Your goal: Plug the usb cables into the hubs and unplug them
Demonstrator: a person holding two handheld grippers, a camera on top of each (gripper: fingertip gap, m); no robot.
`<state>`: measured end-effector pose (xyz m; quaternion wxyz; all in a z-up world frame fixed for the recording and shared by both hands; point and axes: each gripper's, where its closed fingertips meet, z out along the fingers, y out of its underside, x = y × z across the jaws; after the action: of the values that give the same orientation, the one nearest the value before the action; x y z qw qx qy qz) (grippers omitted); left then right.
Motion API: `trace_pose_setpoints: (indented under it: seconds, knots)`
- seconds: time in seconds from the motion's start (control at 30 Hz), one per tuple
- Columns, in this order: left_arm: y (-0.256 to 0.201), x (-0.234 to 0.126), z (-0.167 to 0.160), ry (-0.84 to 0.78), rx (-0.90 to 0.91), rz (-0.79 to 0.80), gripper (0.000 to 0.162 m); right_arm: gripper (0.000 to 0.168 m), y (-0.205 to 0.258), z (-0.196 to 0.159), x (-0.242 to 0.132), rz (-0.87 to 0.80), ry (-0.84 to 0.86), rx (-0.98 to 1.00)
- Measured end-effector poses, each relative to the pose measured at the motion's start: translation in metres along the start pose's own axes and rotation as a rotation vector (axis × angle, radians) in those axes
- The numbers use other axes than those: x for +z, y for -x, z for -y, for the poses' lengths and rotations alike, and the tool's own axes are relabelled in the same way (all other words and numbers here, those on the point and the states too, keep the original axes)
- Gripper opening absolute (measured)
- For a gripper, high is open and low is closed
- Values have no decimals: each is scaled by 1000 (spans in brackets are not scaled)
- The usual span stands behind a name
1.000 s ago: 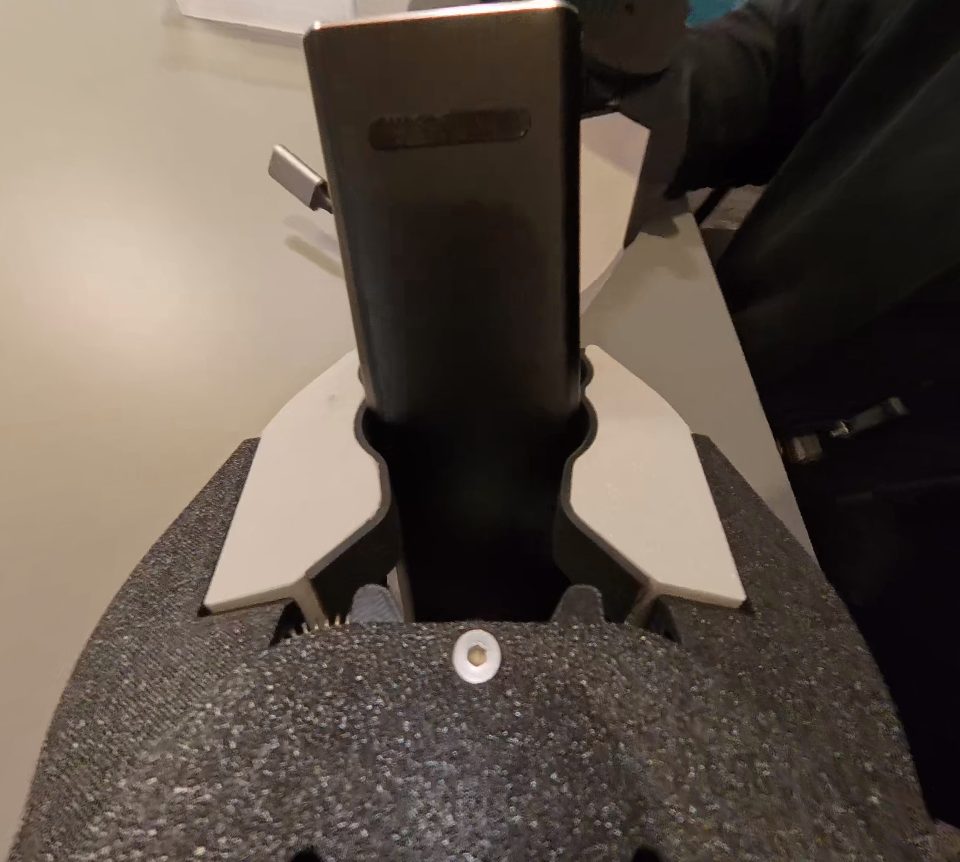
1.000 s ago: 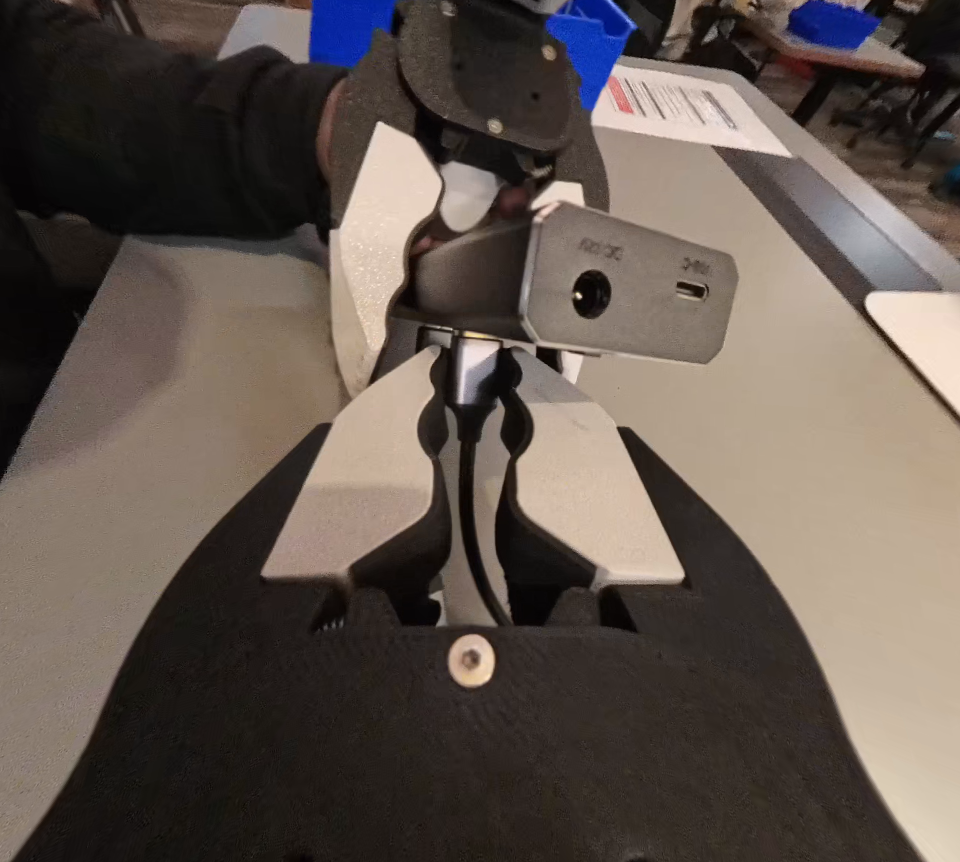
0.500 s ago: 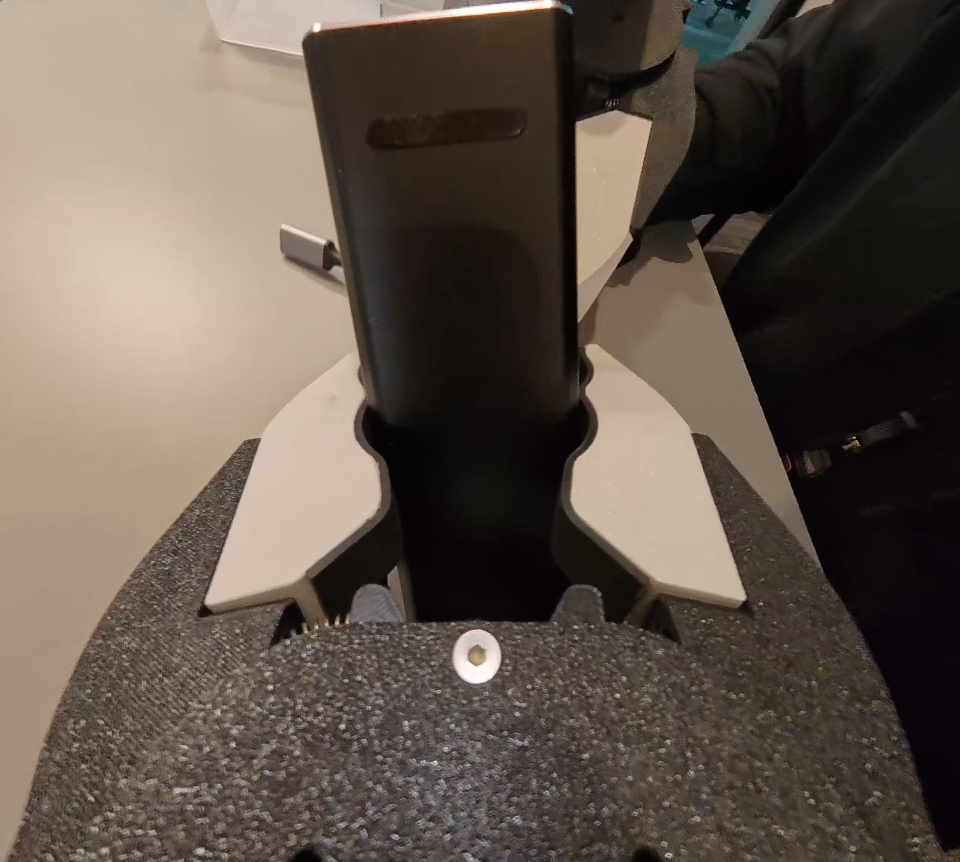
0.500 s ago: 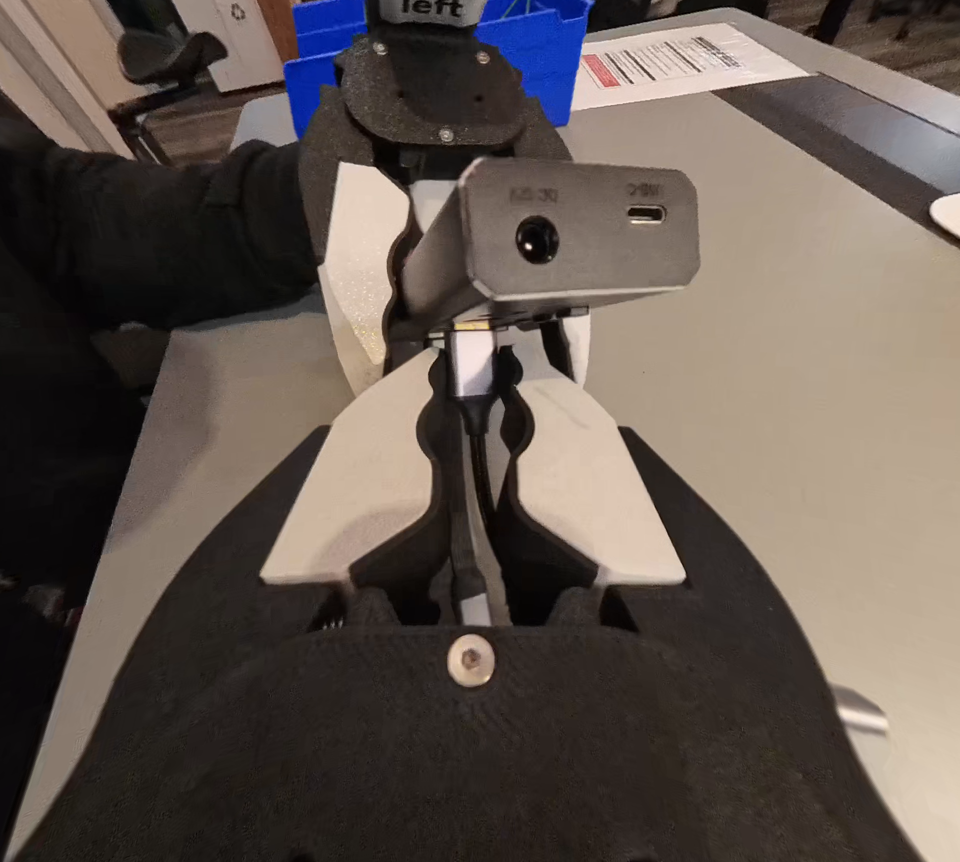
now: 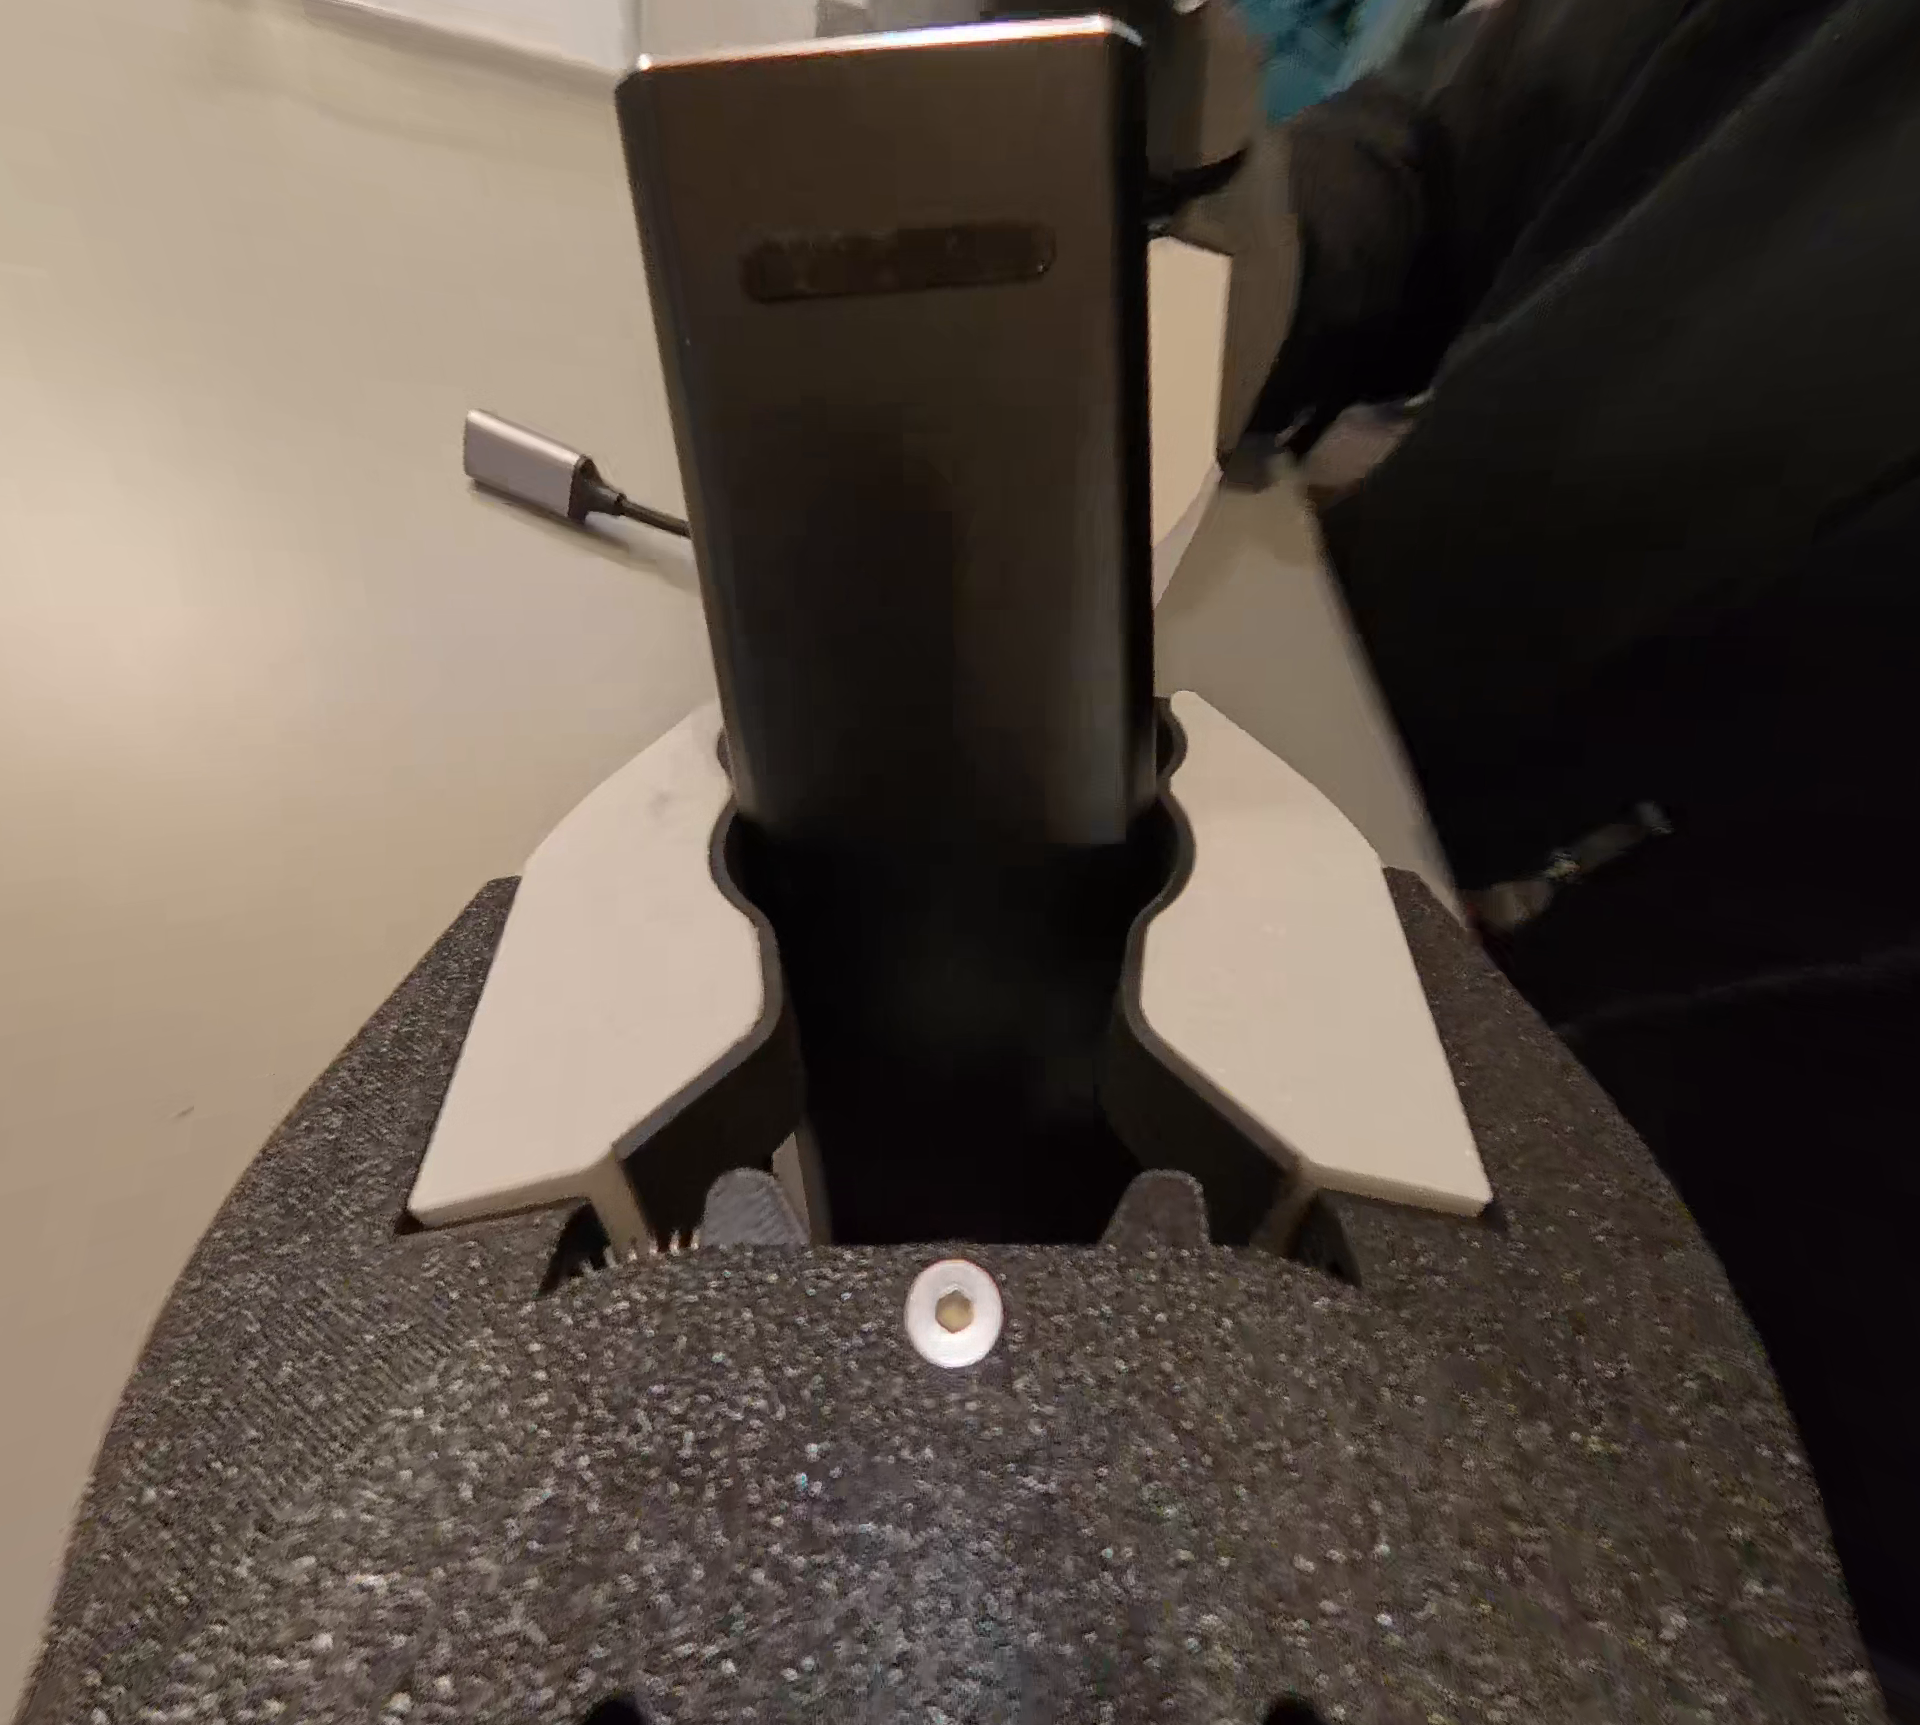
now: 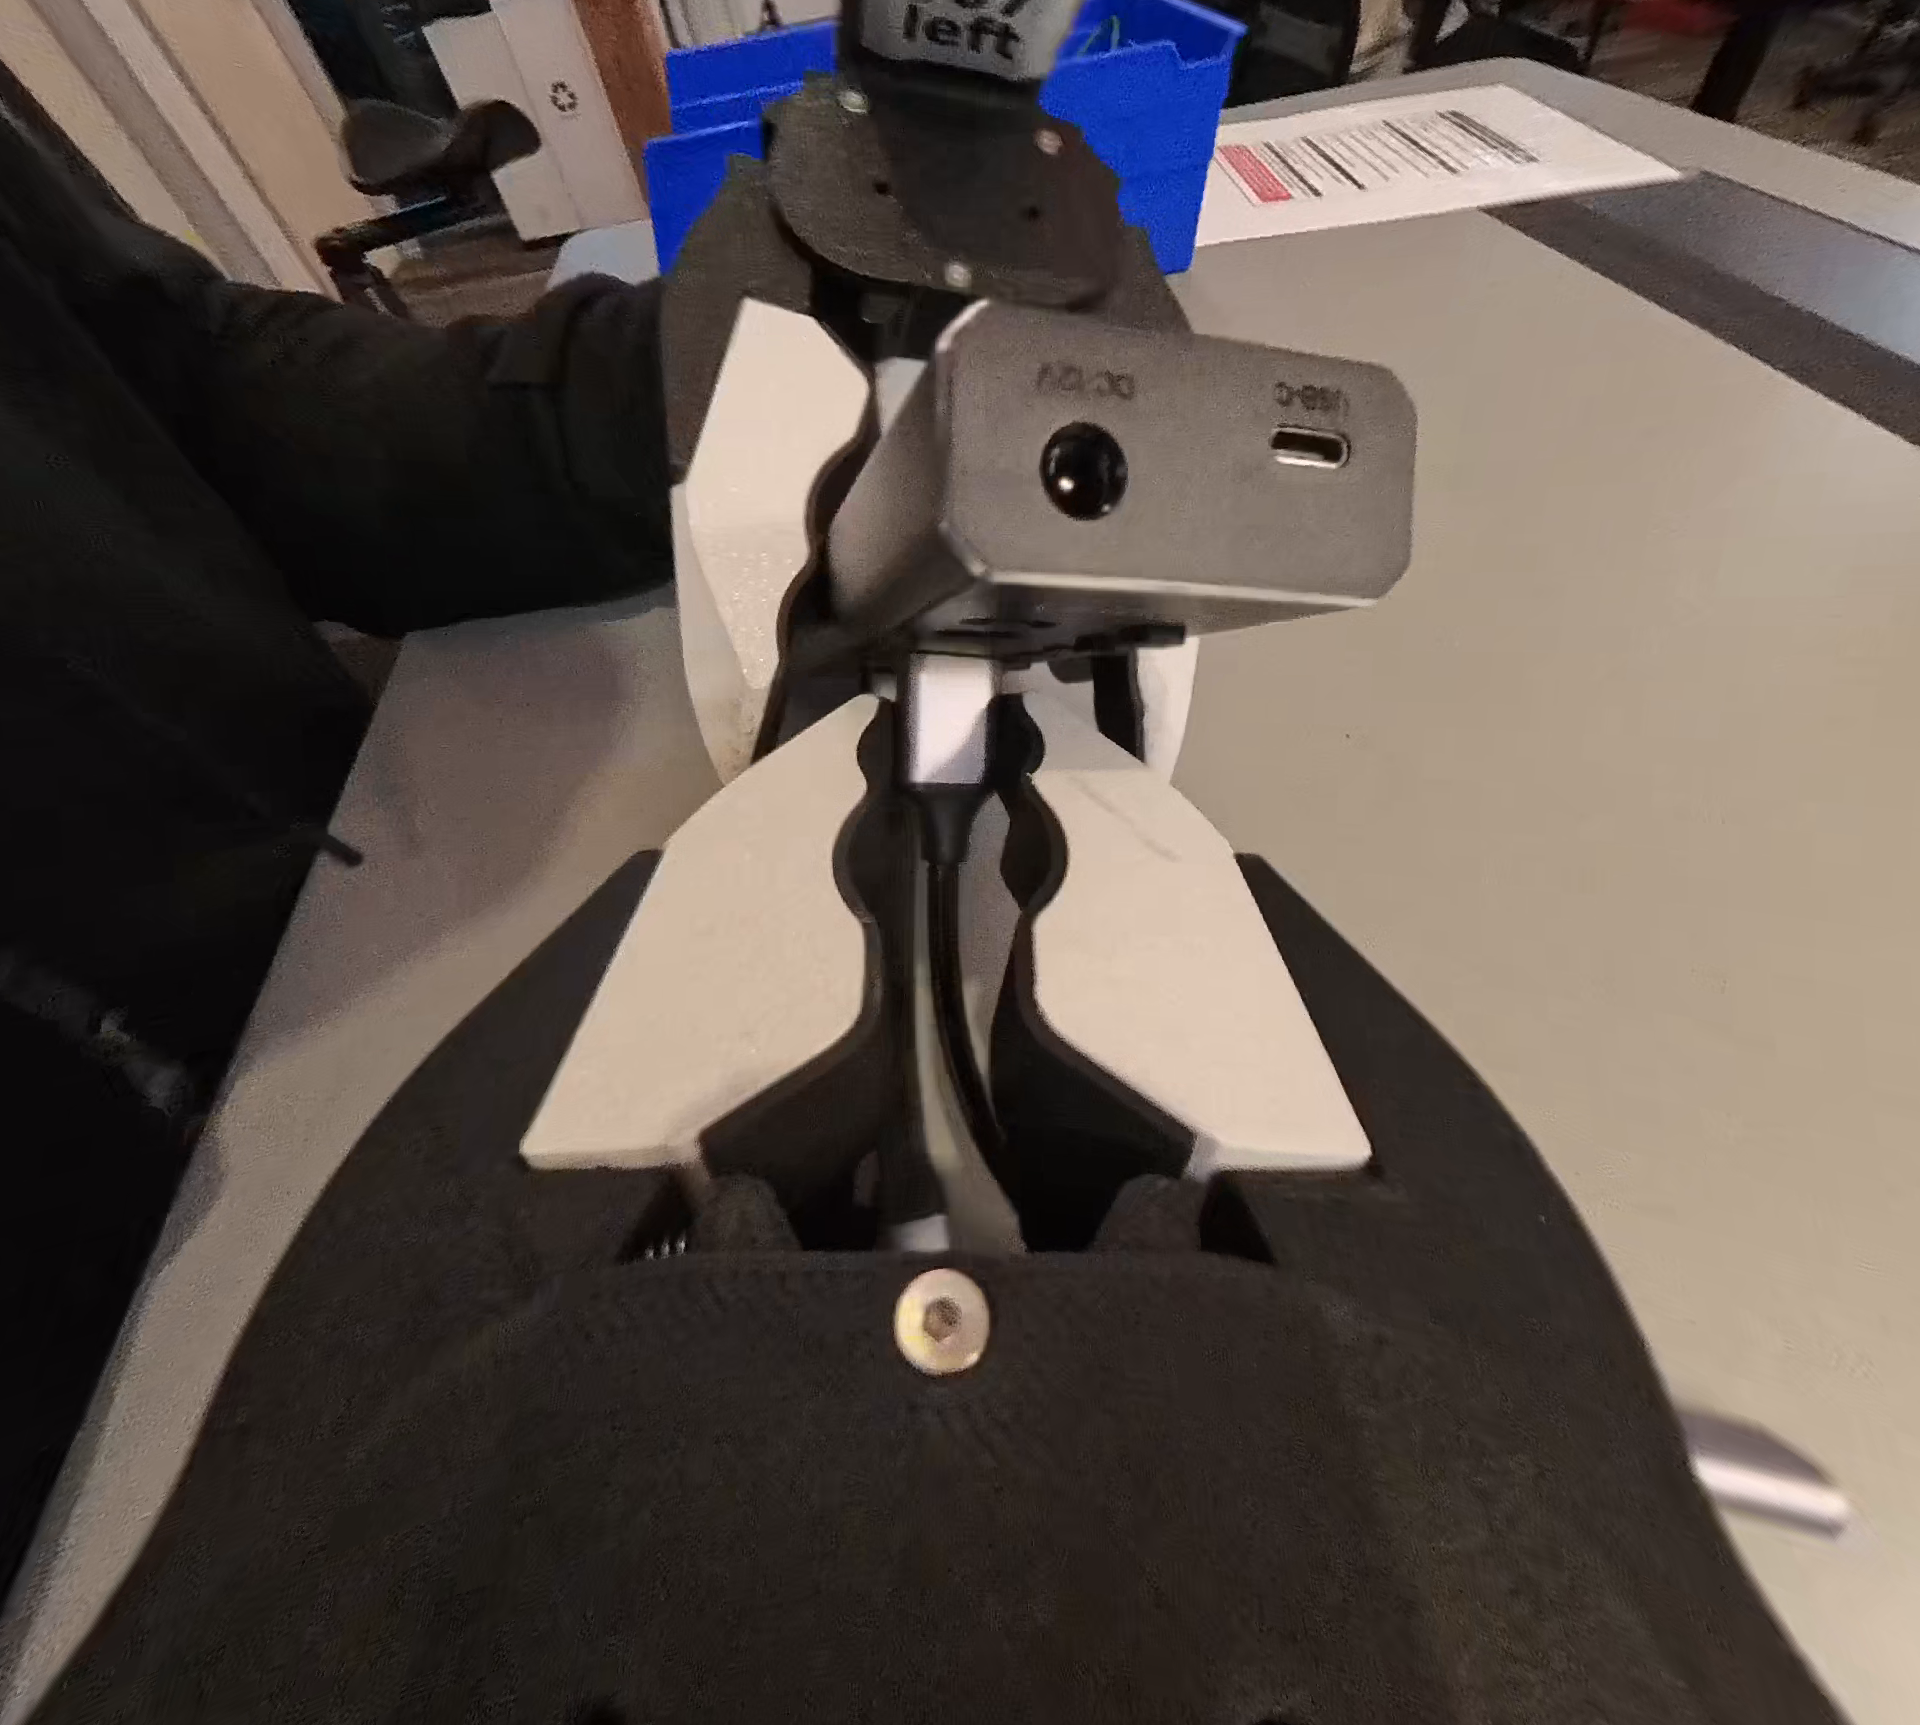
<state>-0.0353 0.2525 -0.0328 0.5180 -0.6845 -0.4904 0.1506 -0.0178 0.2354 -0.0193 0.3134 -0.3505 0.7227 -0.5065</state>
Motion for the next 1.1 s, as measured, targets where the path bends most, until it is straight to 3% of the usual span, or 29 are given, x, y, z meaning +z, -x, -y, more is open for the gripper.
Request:
trace_pose_setpoints:
  seconds: [0.13,0.23,0.33,0.47,0.53,0.7,0.93,1.1]
  knots:
    - [-32,-1,16,-80,31,-137,72,18,27,17,-13,63,-59,-214]
    - [-27,-8,22,-85,26,-40,72,17,22,24,-12,-34,-28,-203]
    - [-23,-12,19,-46,41,92,72,17,15,22,-10,-134,-40,-43]
    - [-58,-4,17,-89,51,-113,72,17,47,25,-17,-78,-81,-220]
    - [-61,-1,19,-90,51,-139,72,17,52,25,-22,-43,-79,-261]
    - [-31,-2,25,-14,112,64,72,18,25,21,-25,-119,-57,11]
    - [-27,-2,32,-36,25,-210,72,17,18,24,-27,-19,-63,-235]
    - [37,-2,31,41,78,80,72,17,-40,12,-26,-53,-8,65]
